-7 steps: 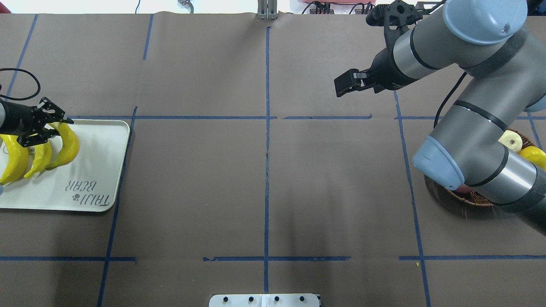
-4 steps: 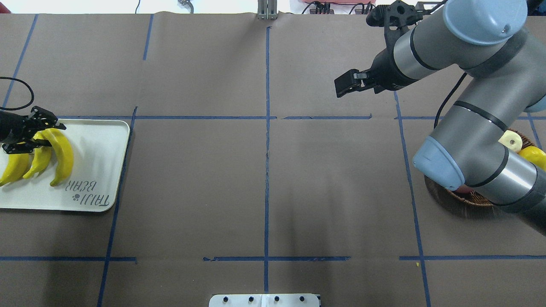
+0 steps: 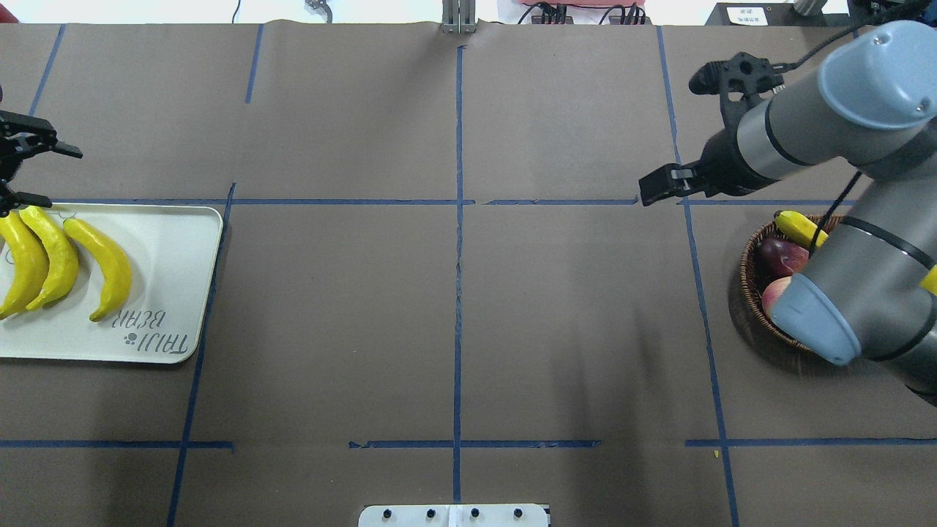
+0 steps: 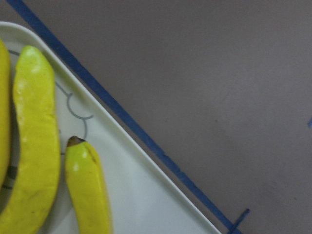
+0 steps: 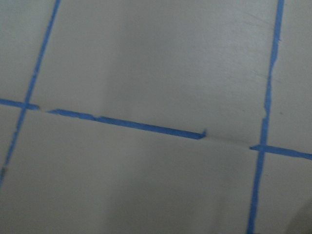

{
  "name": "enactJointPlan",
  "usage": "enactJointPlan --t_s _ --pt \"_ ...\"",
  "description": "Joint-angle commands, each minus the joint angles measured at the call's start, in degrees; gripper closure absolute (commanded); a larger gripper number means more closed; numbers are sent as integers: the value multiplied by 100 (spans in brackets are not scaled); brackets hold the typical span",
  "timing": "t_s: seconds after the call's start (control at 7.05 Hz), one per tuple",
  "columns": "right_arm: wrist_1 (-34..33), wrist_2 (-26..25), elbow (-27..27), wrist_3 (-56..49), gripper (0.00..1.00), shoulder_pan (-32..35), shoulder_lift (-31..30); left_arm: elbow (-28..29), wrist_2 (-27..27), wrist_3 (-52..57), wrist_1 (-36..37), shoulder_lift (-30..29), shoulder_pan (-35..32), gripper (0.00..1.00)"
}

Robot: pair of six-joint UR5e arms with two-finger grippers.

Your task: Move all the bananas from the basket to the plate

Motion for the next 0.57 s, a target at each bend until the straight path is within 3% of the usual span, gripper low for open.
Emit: enactJointPlan --t_s 0.0,0.43 --pt "-3 40 79 -1826 1 489 -698 6 -24 -7 126 -235 -45 0" --pt "6 513 -1009 -4438 2 1265 -313 23 -24 2 126 -244 -36 0"
